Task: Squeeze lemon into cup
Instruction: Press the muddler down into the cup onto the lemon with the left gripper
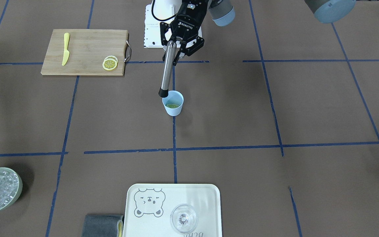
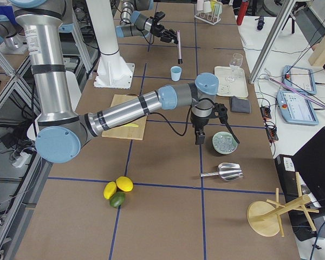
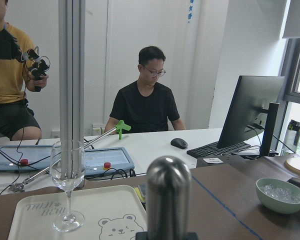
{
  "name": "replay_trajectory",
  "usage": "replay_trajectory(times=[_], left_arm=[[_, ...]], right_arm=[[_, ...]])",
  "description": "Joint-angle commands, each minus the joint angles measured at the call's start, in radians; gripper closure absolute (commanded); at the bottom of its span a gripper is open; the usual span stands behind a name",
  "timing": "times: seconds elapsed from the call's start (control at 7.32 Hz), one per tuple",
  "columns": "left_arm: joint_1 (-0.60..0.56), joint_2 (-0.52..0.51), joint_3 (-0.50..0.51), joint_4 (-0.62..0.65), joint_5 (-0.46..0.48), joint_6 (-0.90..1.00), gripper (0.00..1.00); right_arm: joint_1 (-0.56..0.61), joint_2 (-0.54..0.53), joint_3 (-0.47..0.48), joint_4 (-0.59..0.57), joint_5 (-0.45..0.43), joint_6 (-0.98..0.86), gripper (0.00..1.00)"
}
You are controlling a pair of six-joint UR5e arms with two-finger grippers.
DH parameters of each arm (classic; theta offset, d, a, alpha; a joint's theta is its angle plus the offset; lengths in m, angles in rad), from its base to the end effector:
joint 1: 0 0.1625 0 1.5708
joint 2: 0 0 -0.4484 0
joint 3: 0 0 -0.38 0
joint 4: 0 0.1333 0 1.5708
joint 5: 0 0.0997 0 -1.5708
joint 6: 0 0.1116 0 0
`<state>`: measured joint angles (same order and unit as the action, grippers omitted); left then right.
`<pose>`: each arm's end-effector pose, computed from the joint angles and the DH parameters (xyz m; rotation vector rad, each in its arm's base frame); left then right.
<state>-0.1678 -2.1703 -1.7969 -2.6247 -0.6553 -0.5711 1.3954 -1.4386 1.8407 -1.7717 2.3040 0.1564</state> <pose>0.5005 -0.3097 0.1378 1.4134 1.0557 -0.2579 -0.0336 -0.5253 0.5196 0.0688 -0.7525 -0.0918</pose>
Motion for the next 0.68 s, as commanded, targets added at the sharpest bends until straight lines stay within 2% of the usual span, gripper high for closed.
replay_trajectory(times=[0.0,0.27,0.55], left_arm=[[-0.071,0.05,-0.083,-0.017,-0.154,0.025,1.0],[-0.18,0.133,-0.104,-0.009,-0.298,0.062,1.0],[-0.341,0.24,-0.152,-0.002,-0.546,0.062,1.0]], right_arm=[[0.001,0.006,0.0,0.0,0.0,0.0,0.0],[0.001,0.009,0.002,0.0,0.0,0.0,0.0],[0.001,0.017,0.003,0.0,0.0,0.002,0.0]])
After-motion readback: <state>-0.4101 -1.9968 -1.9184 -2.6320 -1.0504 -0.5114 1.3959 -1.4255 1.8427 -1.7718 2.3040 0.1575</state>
